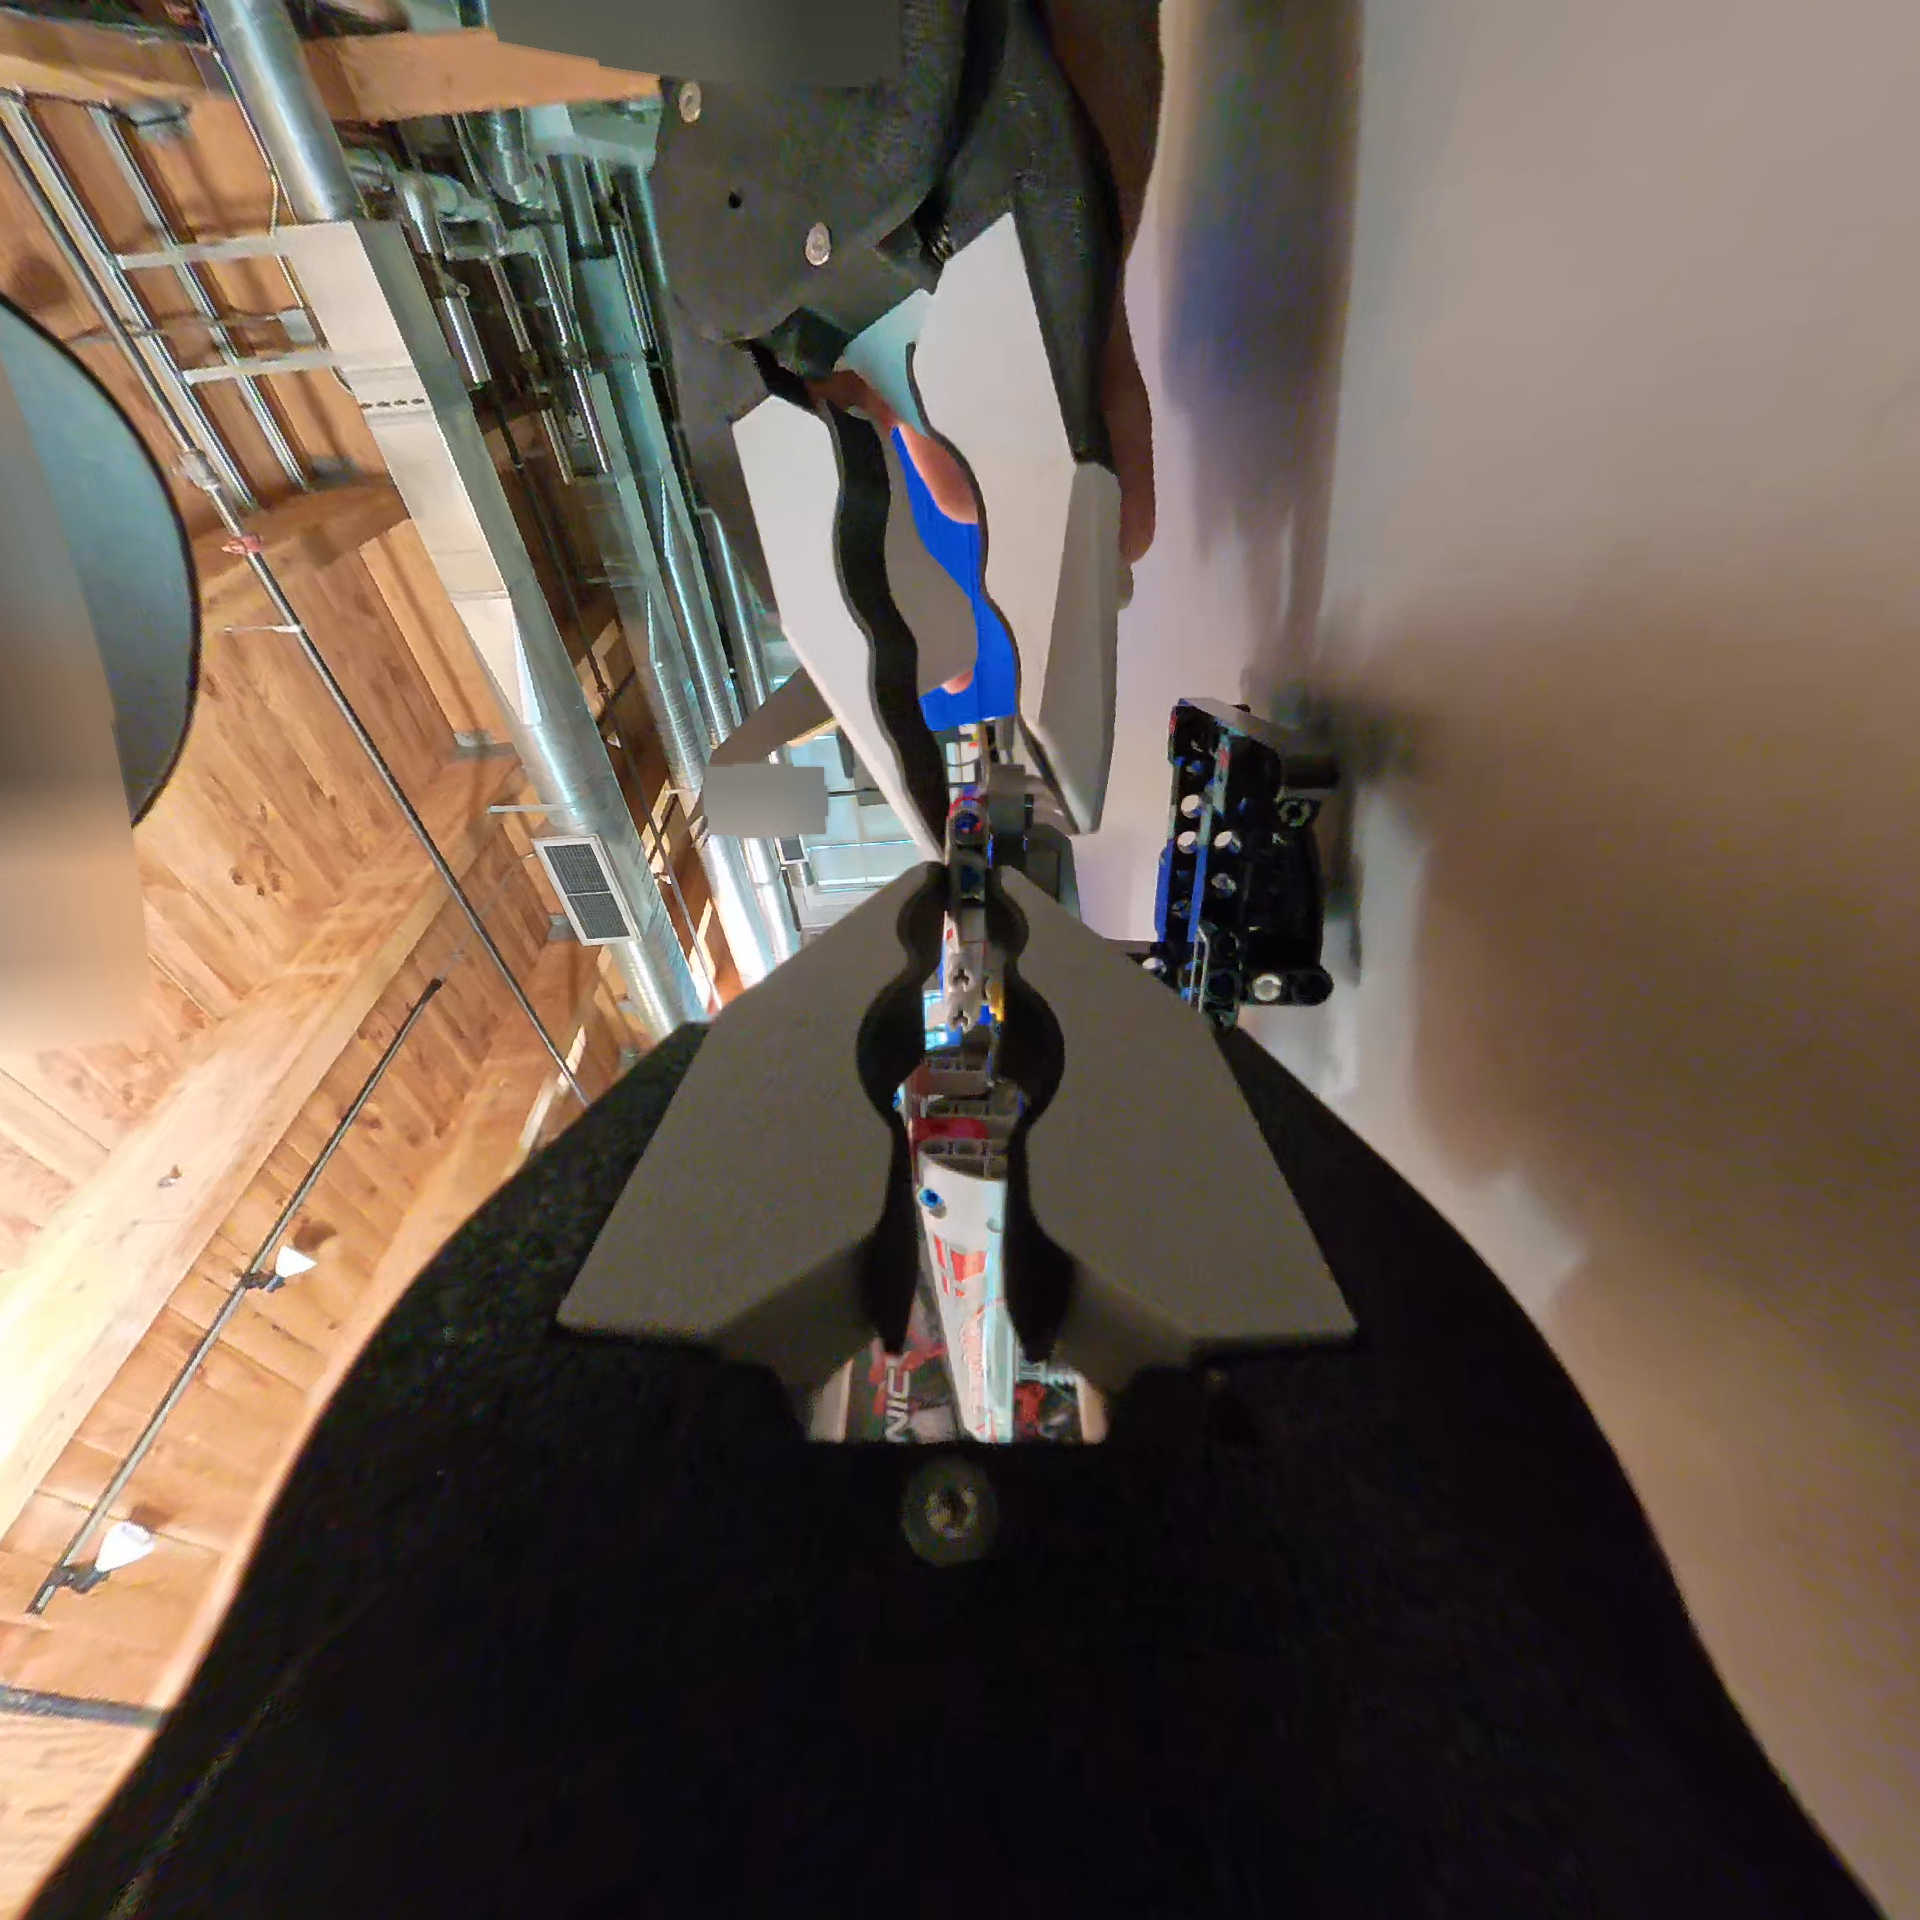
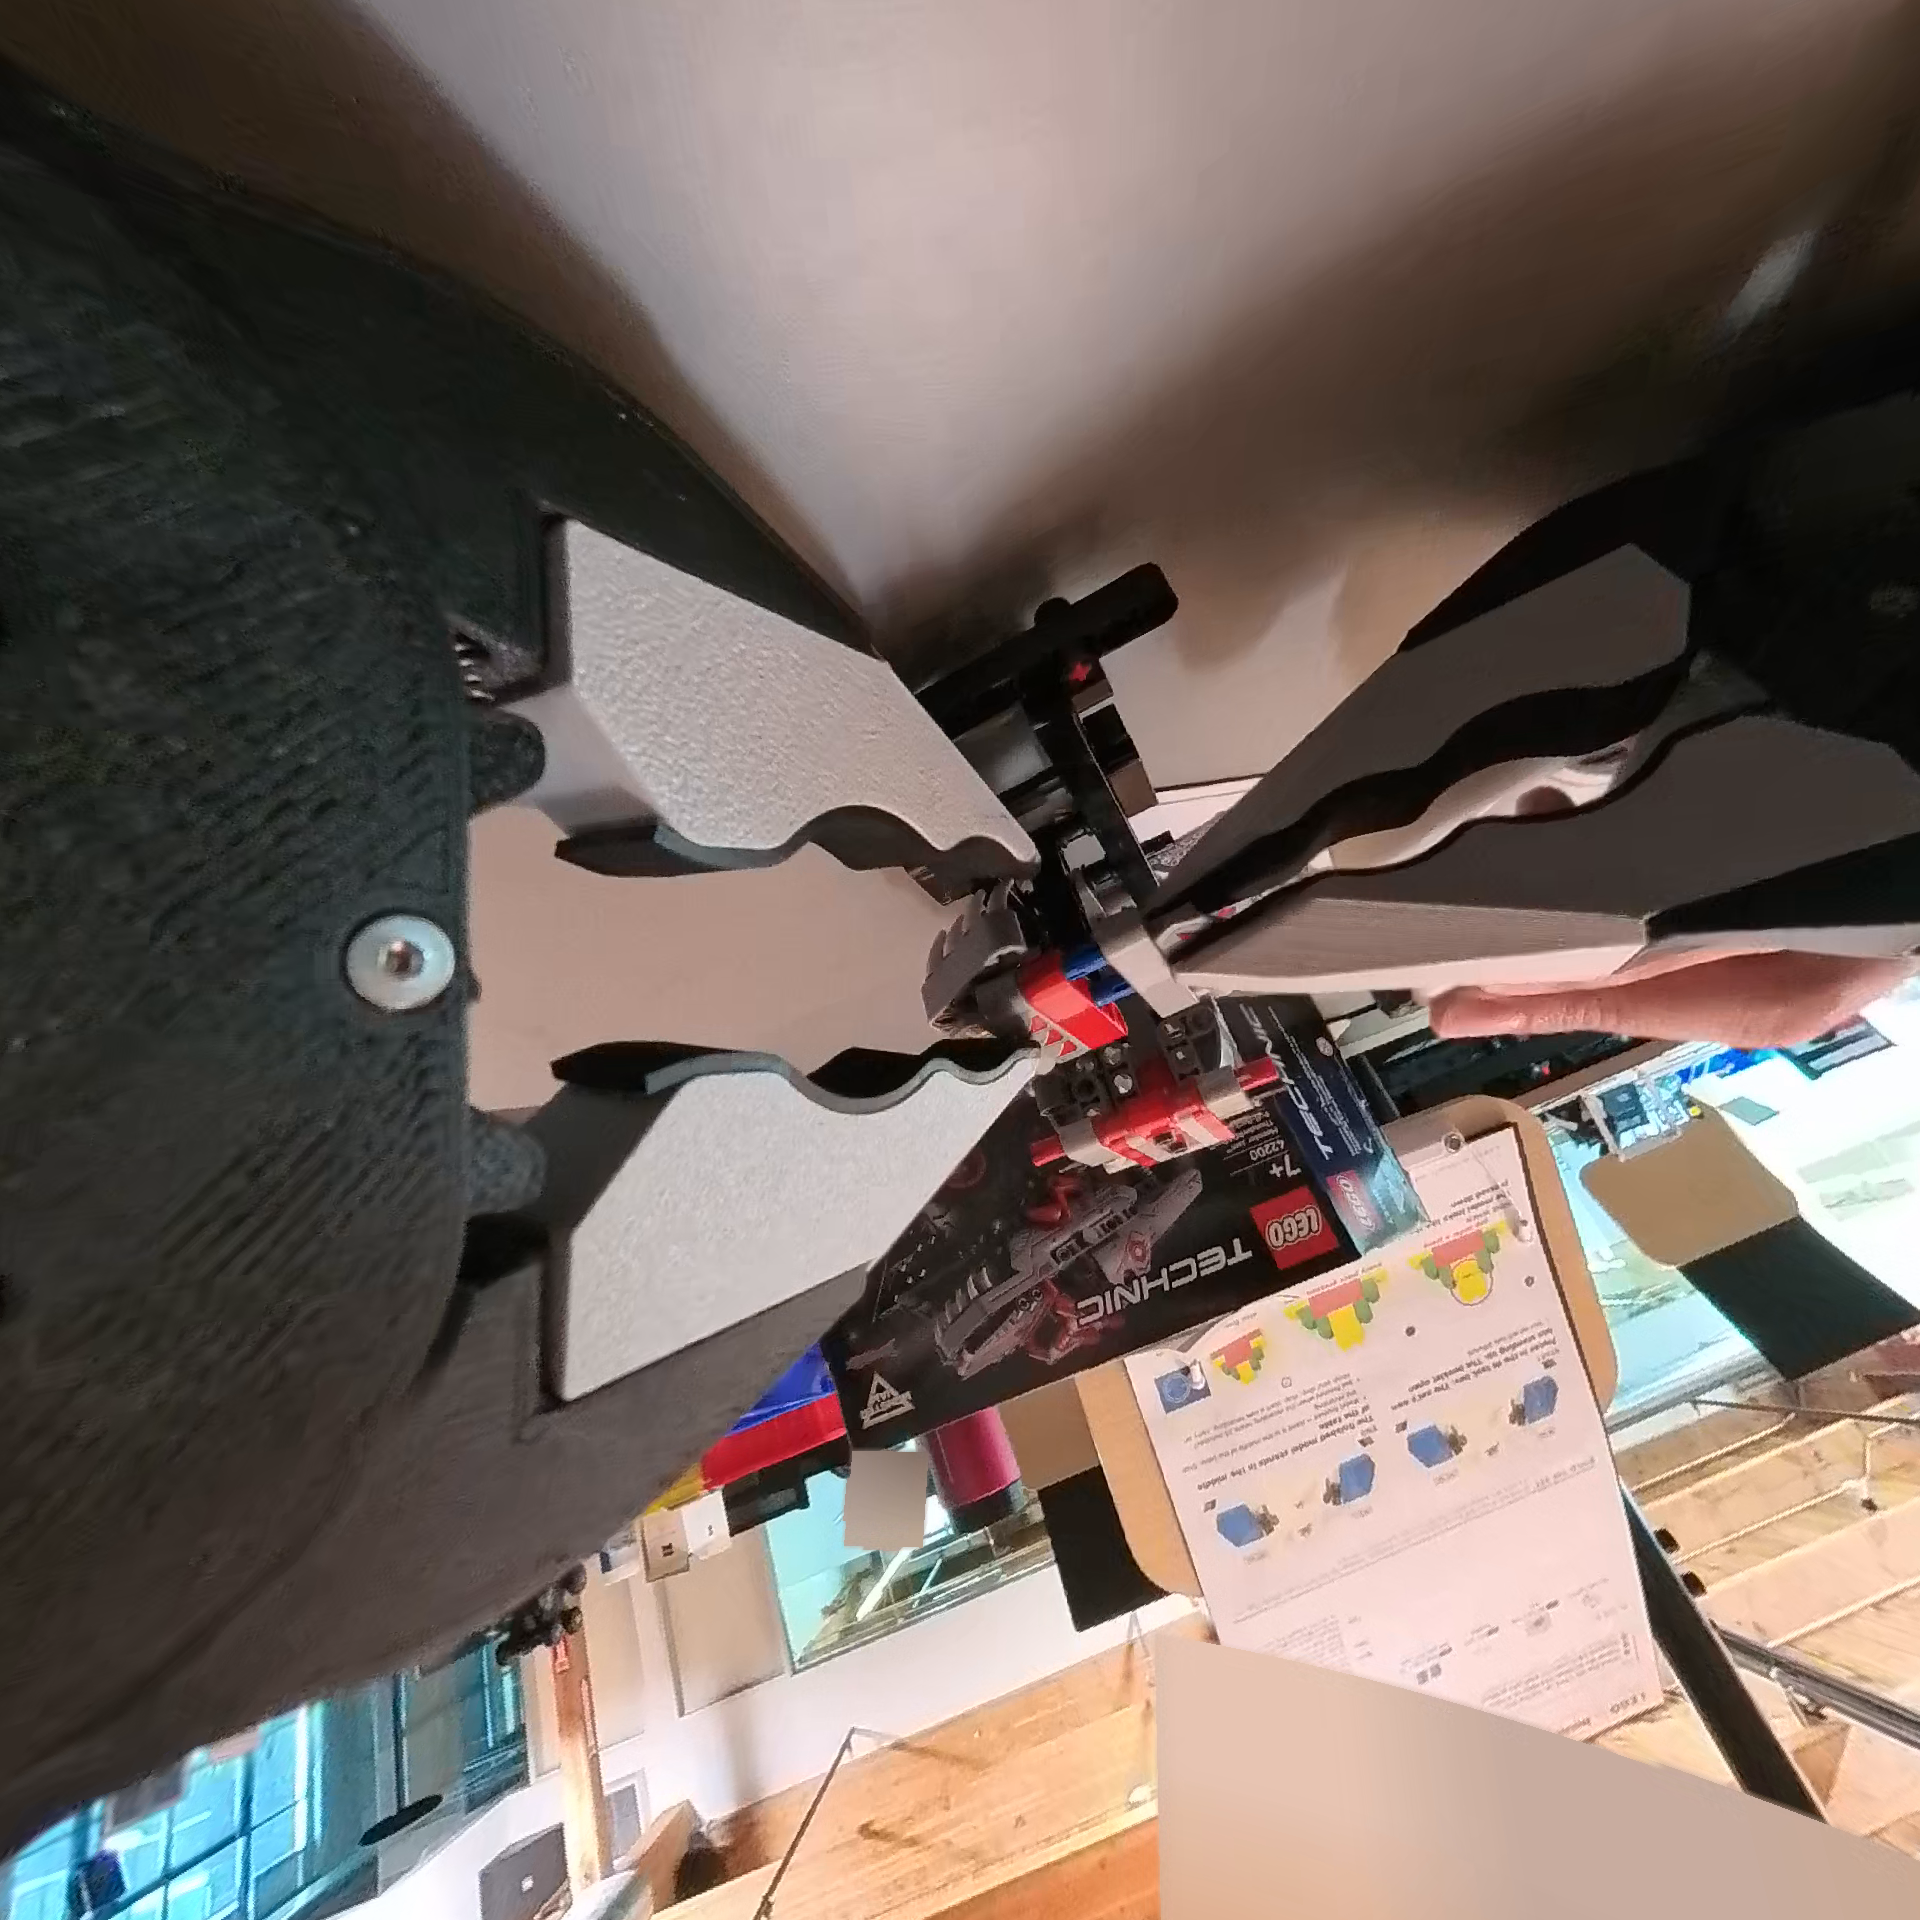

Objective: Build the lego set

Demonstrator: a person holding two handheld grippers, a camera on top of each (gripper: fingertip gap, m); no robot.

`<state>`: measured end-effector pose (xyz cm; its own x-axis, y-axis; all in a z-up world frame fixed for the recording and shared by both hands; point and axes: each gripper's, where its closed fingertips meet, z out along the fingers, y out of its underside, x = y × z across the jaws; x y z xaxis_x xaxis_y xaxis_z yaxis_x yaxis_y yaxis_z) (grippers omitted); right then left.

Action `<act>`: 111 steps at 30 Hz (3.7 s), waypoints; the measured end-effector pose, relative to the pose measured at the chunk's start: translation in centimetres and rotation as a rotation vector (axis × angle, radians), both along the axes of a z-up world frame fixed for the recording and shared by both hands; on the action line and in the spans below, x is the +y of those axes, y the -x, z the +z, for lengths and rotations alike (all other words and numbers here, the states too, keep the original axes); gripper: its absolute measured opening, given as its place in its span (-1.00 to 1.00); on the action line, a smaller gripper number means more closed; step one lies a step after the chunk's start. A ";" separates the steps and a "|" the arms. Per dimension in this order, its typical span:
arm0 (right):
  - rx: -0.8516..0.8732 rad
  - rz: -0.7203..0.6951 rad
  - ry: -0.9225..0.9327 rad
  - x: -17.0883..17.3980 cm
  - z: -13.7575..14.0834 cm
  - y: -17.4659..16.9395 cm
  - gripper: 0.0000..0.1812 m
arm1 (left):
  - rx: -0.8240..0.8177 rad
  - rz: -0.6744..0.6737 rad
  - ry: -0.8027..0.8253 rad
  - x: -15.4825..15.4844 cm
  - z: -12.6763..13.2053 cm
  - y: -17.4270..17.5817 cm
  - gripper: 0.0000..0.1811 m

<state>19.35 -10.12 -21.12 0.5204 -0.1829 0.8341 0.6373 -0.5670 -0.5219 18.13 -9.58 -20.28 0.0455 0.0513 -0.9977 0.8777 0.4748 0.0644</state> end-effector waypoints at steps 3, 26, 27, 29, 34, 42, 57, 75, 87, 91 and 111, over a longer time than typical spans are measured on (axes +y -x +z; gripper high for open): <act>0.010 -0.016 -0.009 0.0 -0.1 -0.2 -0.69 | 0.067 -0.001 0.033 0.0 0.0 -0.1 -0.96; -0.033 -0.105 0.009 1.6 1.0 0.3 -0.72 | 0.031 0.077 0.009 0.1 -0.1 -0.9 -0.96; -0.041 -0.106 0.016 1.6 0.9 0.4 -0.73 | -0.061 0.086 -0.022 0.2 -0.1 -0.8 -0.96; -0.054 -0.108 0.024 1.8 0.8 0.5 -0.72 | -0.165 0.094 -0.053 0.2 -0.3 -0.8 -0.95; -0.047 -0.117 0.013 1.8 0.8 0.4 -0.73 | -0.009 0.112 0.004 0.2 -0.2 -1.0 -0.95; -0.074 -0.127 0.013 2.0 0.7 0.3 -0.74 | -0.059 0.105 -0.011 0.4 -0.1 -1.1 -0.96; -0.117 -0.199 0.039 2.3 0.6 -0.3 -0.75 | 0.163 0.126 0.043 0.7 0.2 -1.6 -0.95; -0.031 -0.106 -0.049 2.1 1.0 -1.3 -0.85 | -0.010 0.161 -0.024 0.9 0.4 -2.1 -0.96; -0.088 -0.113 -0.003 2.7 1.2 -2.5 -0.86 | 0.044 0.175 0.000 1.1 0.5 -2.3 -0.95; -0.108 -0.150 0.016 3.1 1.4 -2.7 -0.88 | -0.008 0.183 -0.010 1.3 0.8 -2.4 -0.96; -0.281 -0.211 0.103 2.8 1.3 -2.7 -0.93 | 0.004 0.164 -0.019 1.8 1.0 -2.1 -0.95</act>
